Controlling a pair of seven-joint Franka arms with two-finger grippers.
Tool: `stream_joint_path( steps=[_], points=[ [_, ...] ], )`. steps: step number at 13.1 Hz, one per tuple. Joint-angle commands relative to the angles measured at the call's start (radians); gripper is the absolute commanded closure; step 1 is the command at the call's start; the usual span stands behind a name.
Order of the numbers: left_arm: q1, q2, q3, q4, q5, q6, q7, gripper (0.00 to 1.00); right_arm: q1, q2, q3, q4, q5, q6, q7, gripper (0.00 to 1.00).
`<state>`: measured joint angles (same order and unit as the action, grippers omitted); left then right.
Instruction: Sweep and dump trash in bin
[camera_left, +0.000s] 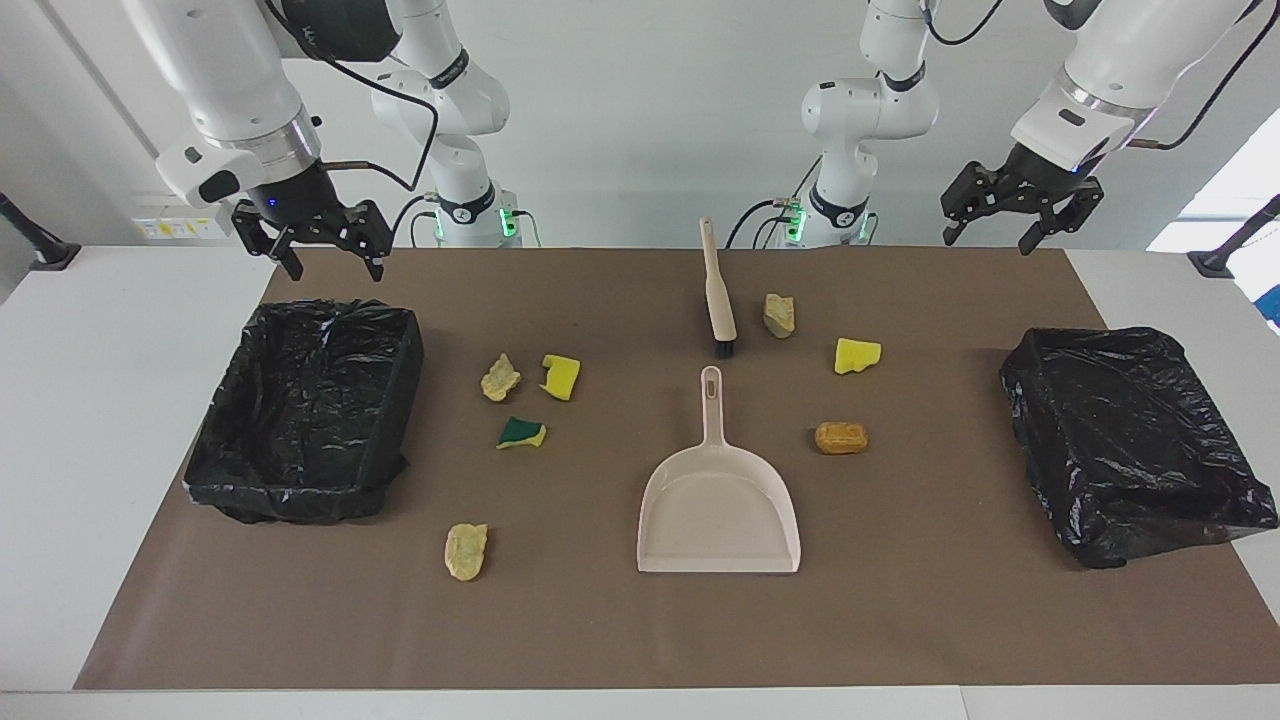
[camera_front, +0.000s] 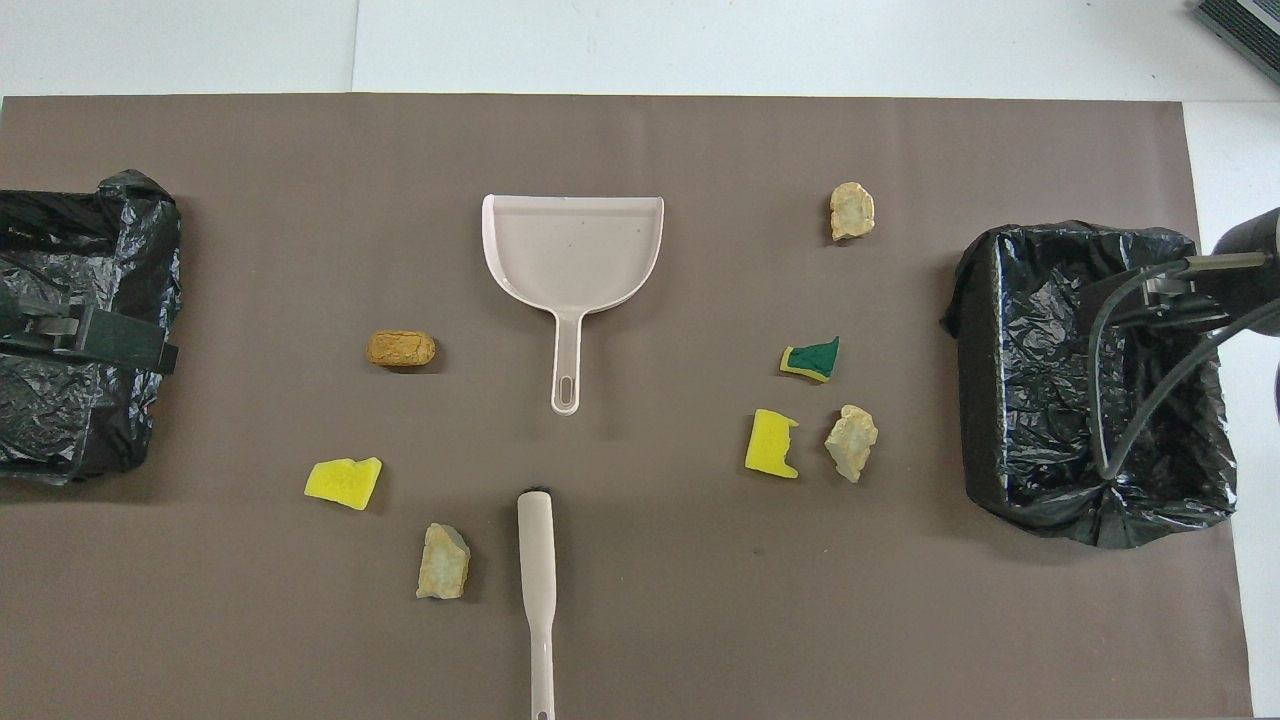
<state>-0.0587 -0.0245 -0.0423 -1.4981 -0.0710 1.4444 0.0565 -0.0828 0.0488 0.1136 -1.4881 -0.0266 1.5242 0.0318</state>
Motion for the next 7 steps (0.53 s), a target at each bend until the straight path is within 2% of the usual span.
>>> stream_joint_path(
  steps=[1,4,7],
  points=[
    [-0.003,-0.023,-0.004,-0.027,-0.001,0.014,-0.004,0.00,-0.002,0.002,0.009,0.012,-0.016,-0.013,0.040,0.00],
    [-0.026,-0.026,0.010,-0.024,0.000,-0.001,-0.007,0.00,-0.003,0.003,0.011,0.012,-0.010,-0.009,0.040,0.00],
    [-0.116,-0.026,0.117,-0.016,0.022,-0.005,-0.006,0.00,-0.002,0.003,0.011,0.012,-0.013,-0.006,0.042,0.00]
  ],
)
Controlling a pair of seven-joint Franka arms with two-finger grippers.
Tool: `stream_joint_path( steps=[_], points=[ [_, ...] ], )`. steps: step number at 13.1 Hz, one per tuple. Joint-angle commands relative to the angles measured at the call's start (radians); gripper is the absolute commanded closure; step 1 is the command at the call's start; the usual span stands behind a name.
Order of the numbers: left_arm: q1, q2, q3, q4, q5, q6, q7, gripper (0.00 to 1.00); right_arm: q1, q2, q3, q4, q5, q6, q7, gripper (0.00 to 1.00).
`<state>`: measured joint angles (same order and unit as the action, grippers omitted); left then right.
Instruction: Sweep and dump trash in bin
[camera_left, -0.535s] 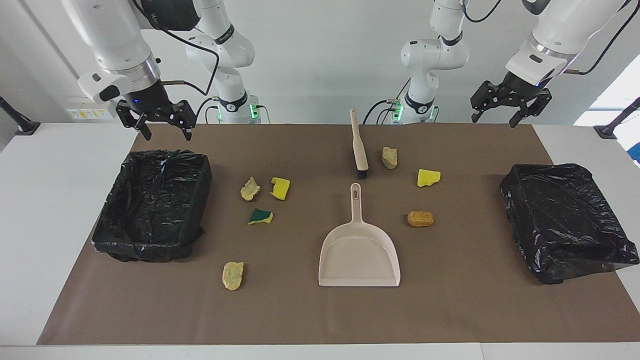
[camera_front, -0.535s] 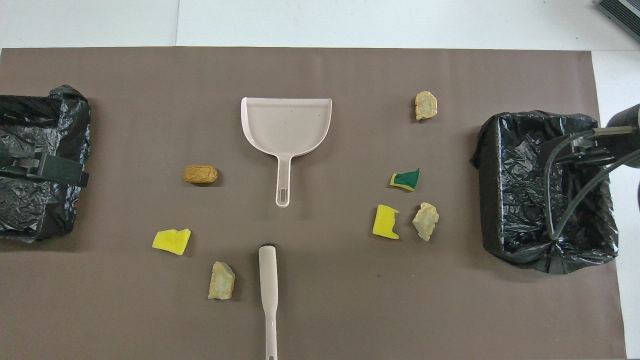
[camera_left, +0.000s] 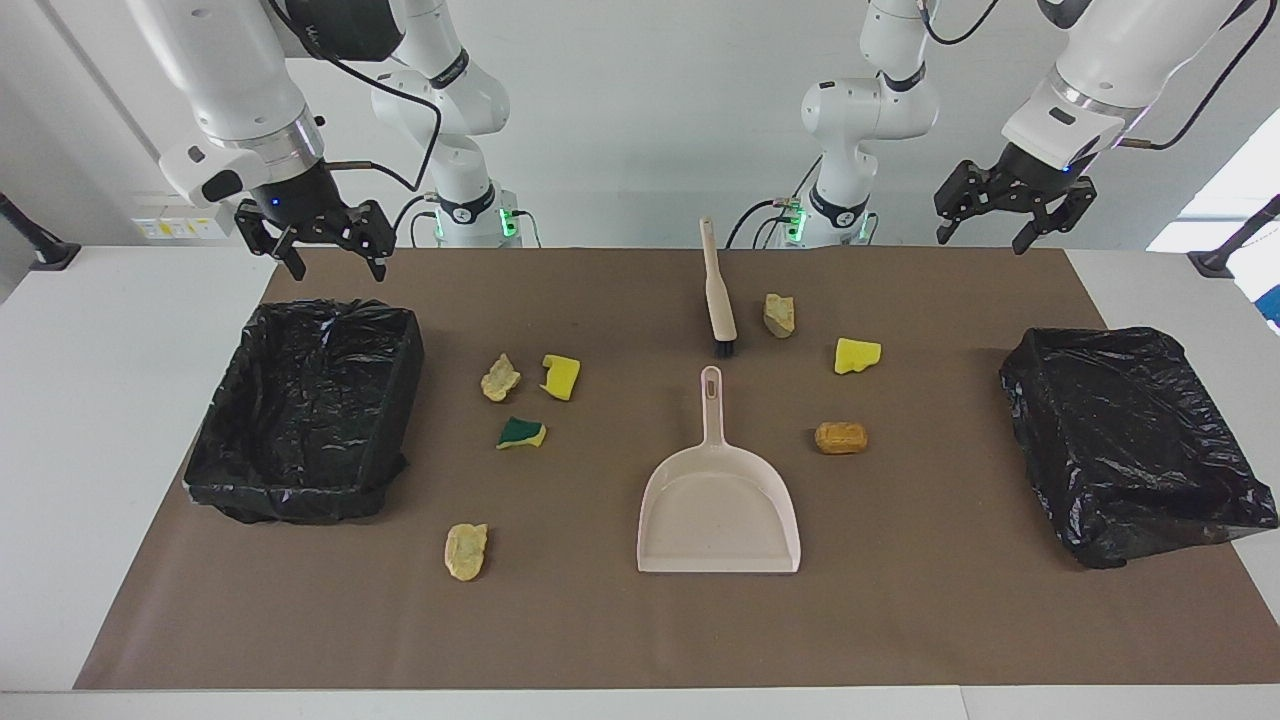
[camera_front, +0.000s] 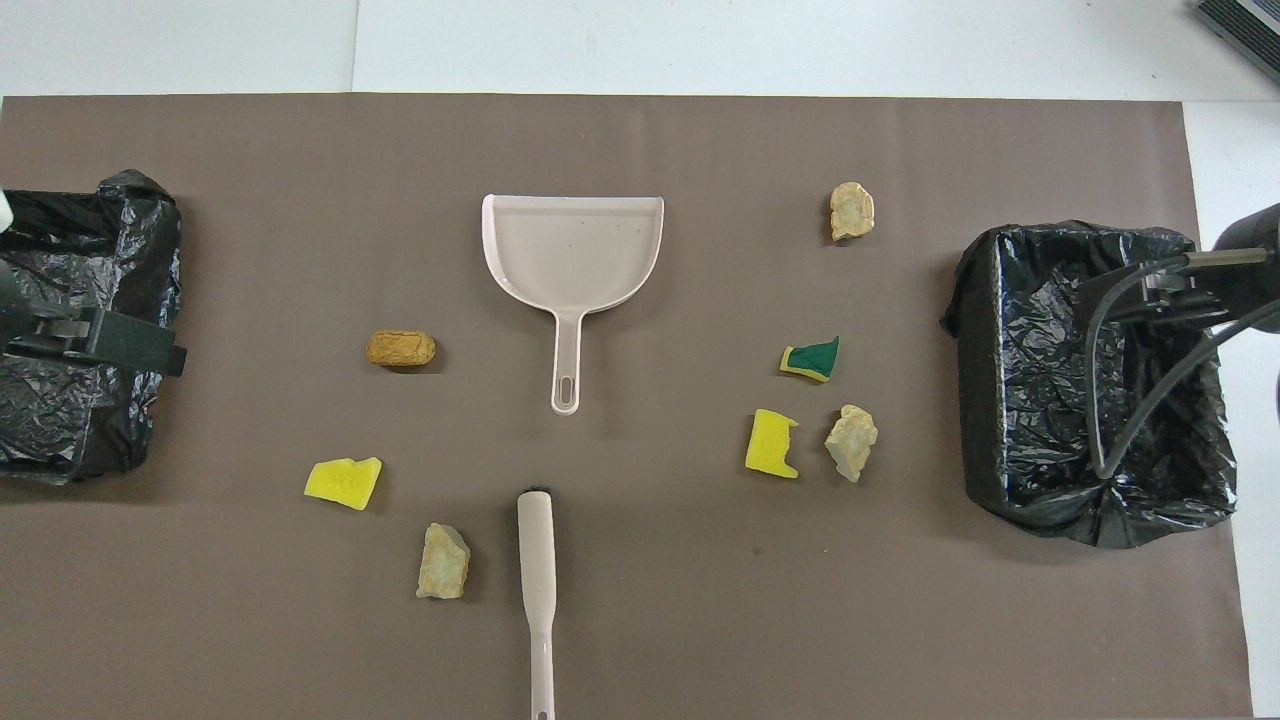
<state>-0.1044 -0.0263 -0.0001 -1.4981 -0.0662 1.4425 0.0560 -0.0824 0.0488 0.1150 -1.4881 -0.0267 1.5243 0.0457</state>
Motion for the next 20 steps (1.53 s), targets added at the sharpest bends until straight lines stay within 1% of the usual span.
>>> stream_joint_path(
  steps=[1,13,16,20],
  points=[
    [-0.077,-0.024,0.083,-0.017,0.017,-0.004,-0.007,0.00,-0.002,0.003,0.009,0.012,-0.018,-0.006,0.028,0.00],
    [-0.058,-0.032,0.068,-0.027,0.019,-0.007,-0.008,0.00,0.000,0.000,0.009,0.011,-0.015,-0.006,0.029,0.00],
    [-0.025,-0.037,0.006,-0.031,0.019,-0.004,-0.010,0.00,0.000,0.002,0.009,0.011,-0.010,-0.006,0.029,0.00],
    [-0.049,-0.078,-0.012,-0.099,0.019,0.006,-0.037,0.00,0.000,0.002,0.011,0.011,-0.006,-0.006,0.029,0.00]
  ],
)
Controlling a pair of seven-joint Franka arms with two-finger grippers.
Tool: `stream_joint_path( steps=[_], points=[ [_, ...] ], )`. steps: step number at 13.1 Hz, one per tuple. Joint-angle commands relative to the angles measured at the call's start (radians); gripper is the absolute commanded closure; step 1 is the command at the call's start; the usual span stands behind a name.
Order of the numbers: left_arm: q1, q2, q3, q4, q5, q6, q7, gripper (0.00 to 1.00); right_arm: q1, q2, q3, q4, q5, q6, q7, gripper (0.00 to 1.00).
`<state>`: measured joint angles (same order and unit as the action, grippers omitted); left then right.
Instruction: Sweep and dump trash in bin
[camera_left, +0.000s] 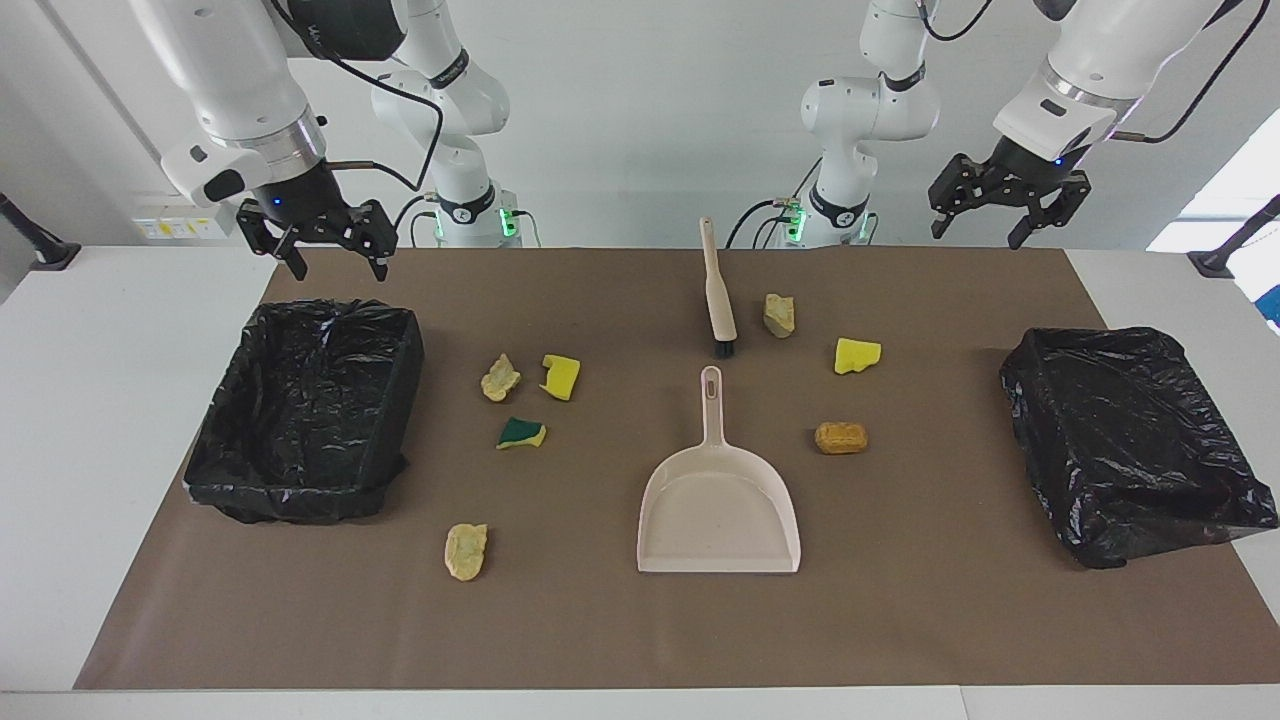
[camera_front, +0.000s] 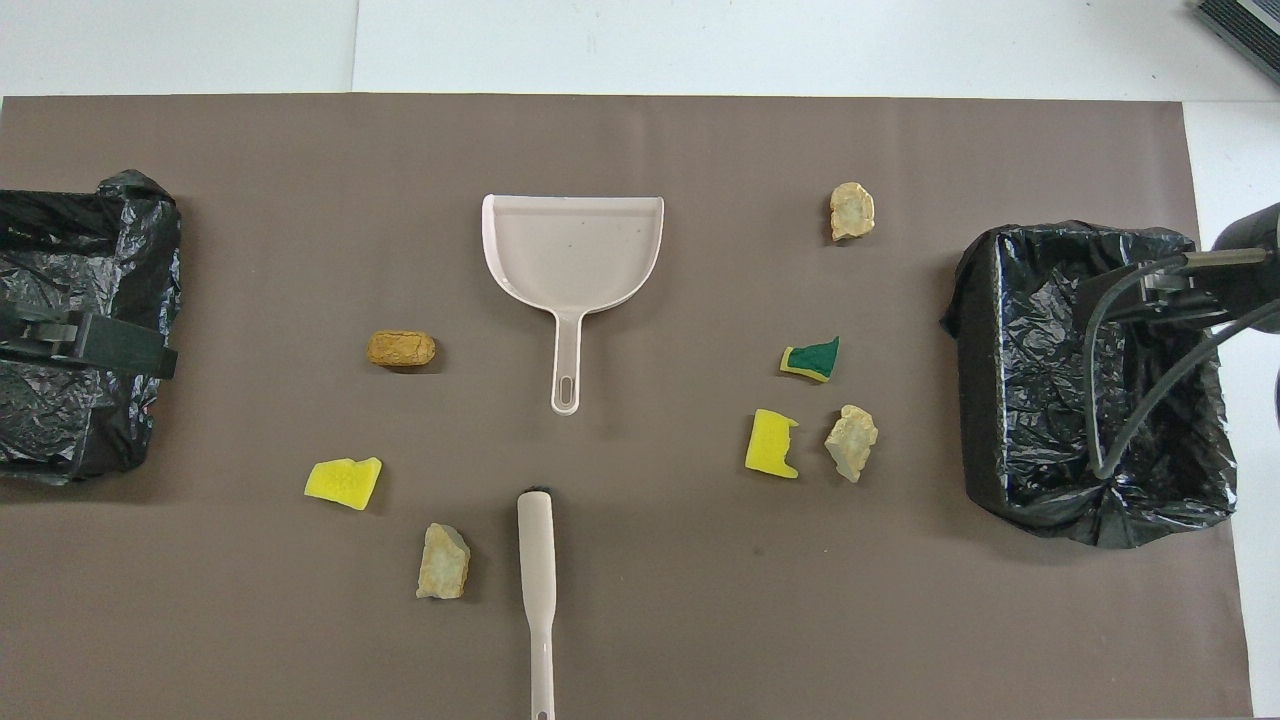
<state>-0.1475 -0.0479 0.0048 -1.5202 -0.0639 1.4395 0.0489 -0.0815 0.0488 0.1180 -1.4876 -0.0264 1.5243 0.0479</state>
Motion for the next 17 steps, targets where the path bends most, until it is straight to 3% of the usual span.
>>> stream_joint_path(
  steps=[1,5,9,12,17],
  points=[
    [-0.006,-0.075,-0.040,-0.109,0.016,0.013,-0.069,0.00,-0.001,0.002,0.008,0.010,-0.006,-0.006,0.027,0.00],
    [-0.006,-0.185,-0.132,-0.291,0.015,0.068,-0.167,0.00,-0.001,0.002,0.008,0.010,-0.004,-0.006,0.027,0.00],
    [-0.007,-0.318,-0.319,-0.533,-0.002,0.125,-0.343,0.00,-0.003,0.000,0.008,0.010,-0.004,-0.006,0.027,0.00],
    [-0.007,-0.395,-0.428,-0.678,-0.115,0.194,-0.446,0.00,-0.001,0.000,0.008,0.010,-0.004,-0.006,0.027,0.00],
    [-0.011,-0.425,-0.633,-0.860,-0.198,0.376,-0.543,0.00,-0.001,0.000,0.008,0.010,-0.004,-0.006,0.027,0.00]
  ],
)
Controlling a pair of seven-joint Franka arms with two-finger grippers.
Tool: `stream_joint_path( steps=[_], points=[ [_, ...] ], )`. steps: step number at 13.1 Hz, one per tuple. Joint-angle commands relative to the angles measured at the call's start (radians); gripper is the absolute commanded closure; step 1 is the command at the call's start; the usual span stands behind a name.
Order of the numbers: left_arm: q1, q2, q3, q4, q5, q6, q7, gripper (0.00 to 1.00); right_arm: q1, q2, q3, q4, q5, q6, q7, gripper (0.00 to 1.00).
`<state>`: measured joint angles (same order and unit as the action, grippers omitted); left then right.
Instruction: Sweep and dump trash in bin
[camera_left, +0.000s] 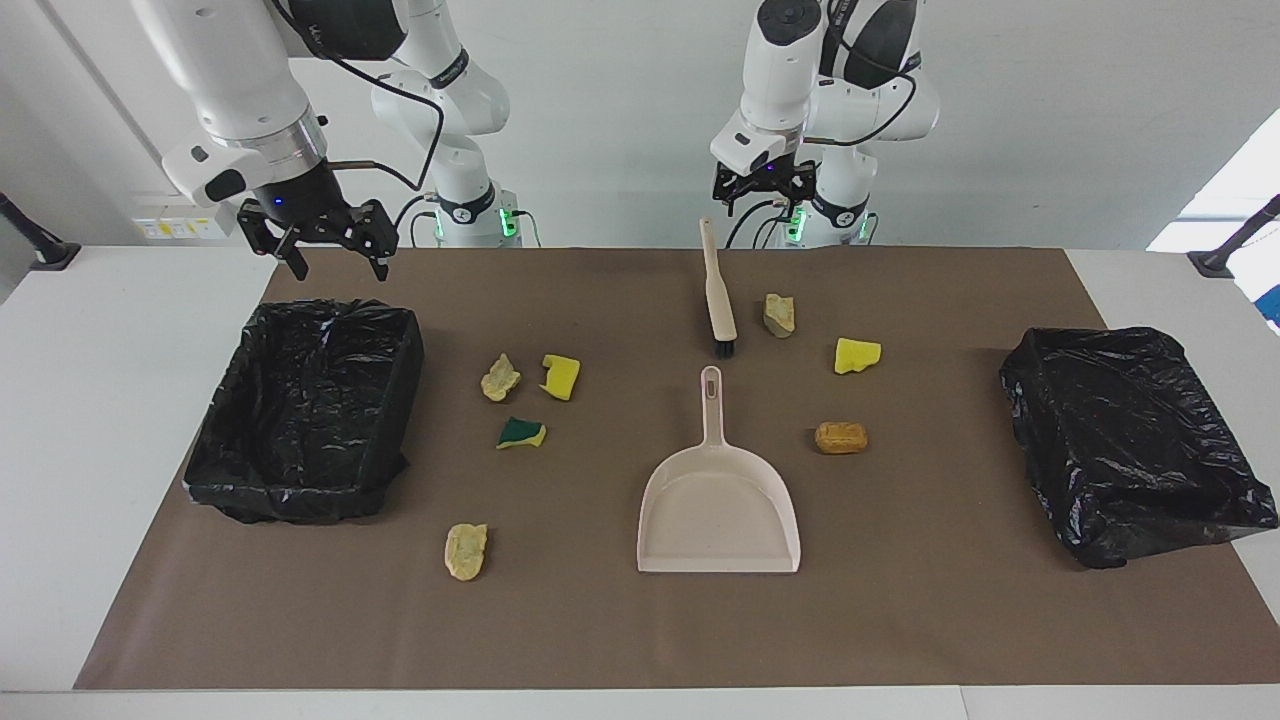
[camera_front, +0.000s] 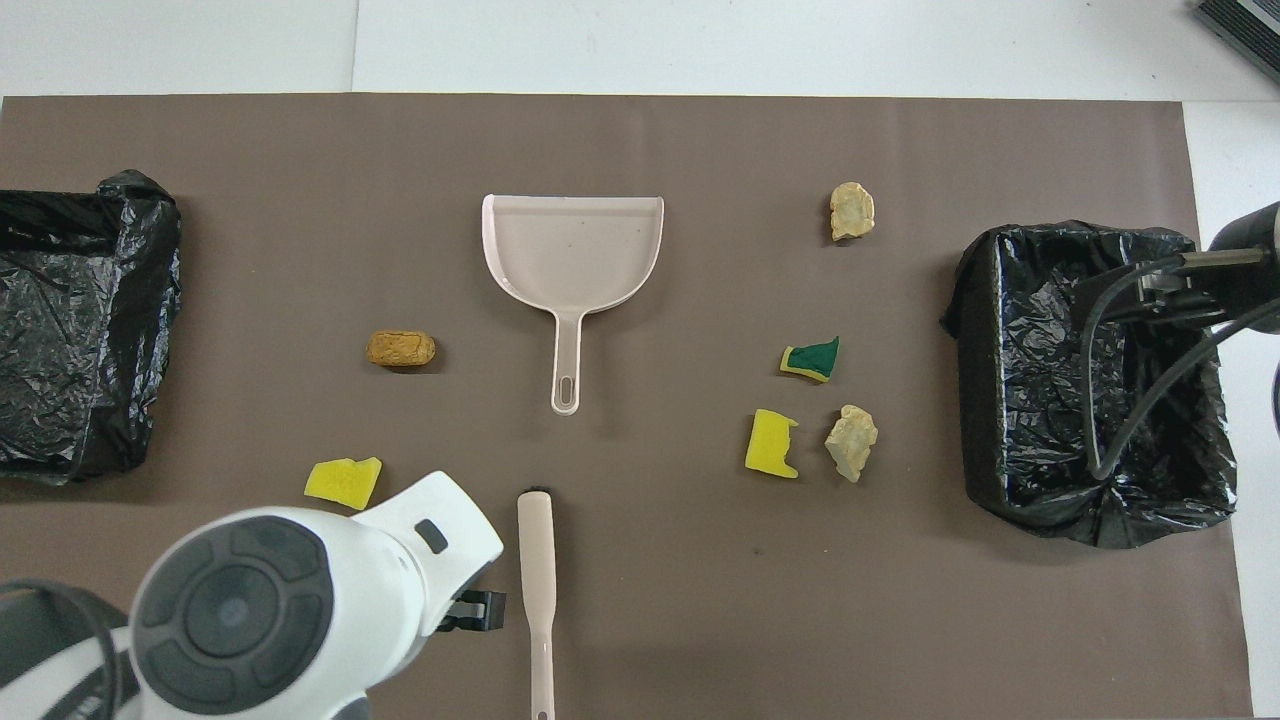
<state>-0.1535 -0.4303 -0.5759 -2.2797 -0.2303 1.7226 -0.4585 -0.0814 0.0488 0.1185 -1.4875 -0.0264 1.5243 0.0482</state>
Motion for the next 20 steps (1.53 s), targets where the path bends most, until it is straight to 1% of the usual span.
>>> stream_joint_path(
  steps=[1,3,4,6,8,9,10,14,15,16,18,19,20],
  points=[
    [-0.004,-0.039,-0.102,-0.141,-0.046,0.139,-0.041,0.00,-0.003,0.000,0.007,0.010,-0.004,-0.006,0.027,0.00],
    [-0.009,-0.038,-0.174,-0.245,-0.092,0.269,-0.054,0.00,-0.001,0.000,0.007,0.010,-0.004,-0.006,0.027,0.00],
    [-0.011,-0.030,-0.191,-0.263,-0.119,0.303,-0.054,0.00,-0.001,-0.001,0.007,0.010,-0.004,-0.006,0.027,0.00],
    [-0.014,-0.013,-0.196,-0.287,-0.129,0.333,-0.052,0.00,-0.003,-0.001,0.007,0.009,-0.004,-0.006,0.025,0.00],
    [-0.015,0.033,-0.211,-0.313,-0.130,0.398,-0.040,0.00,-0.003,-0.001,0.007,0.007,-0.004,-0.006,0.025,0.00],
    [-0.015,0.062,-0.211,-0.313,-0.130,0.417,-0.037,0.00,-0.003,-0.003,0.007,0.007,-0.004,-0.007,0.025,0.00],
    [-0.015,0.071,-0.211,-0.313,-0.132,0.420,-0.035,0.00,-0.003,-0.001,0.007,0.009,-0.004,-0.006,0.027,0.00],
    [-0.015,0.071,-0.211,-0.314,-0.149,0.419,-0.031,0.00,-0.001,-0.001,0.007,0.009,-0.004,-0.006,0.027,0.00],
    [-0.014,0.073,-0.211,-0.314,-0.156,0.420,-0.031,0.10,-0.003,-0.001,0.007,0.009,-0.004,-0.006,0.027,0.00],
    [-0.012,0.076,-0.211,-0.314,-0.162,0.422,-0.029,0.26,-0.001,-0.003,0.007,0.009,-0.004,-0.006,0.027,0.00],
    [-0.006,0.081,-0.211,-0.313,-0.162,0.430,-0.002,0.74,-0.003,-0.001,0.007,0.009,-0.004,-0.006,0.025,0.00],
    [-0.003,0.088,-0.206,-0.310,-0.162,0.425,0.045,0.94,-0.003,-0.003,0.007,0.007,-0.006,-0.006,0.025,0.00],
    [-0.001,0.094,-0.205,-0.305,-0.162,0.425,0.070,1.00,-0.003,-0.001,0.007,0.009,-0.006,-0.006,0.025,0.00]
  ],
)
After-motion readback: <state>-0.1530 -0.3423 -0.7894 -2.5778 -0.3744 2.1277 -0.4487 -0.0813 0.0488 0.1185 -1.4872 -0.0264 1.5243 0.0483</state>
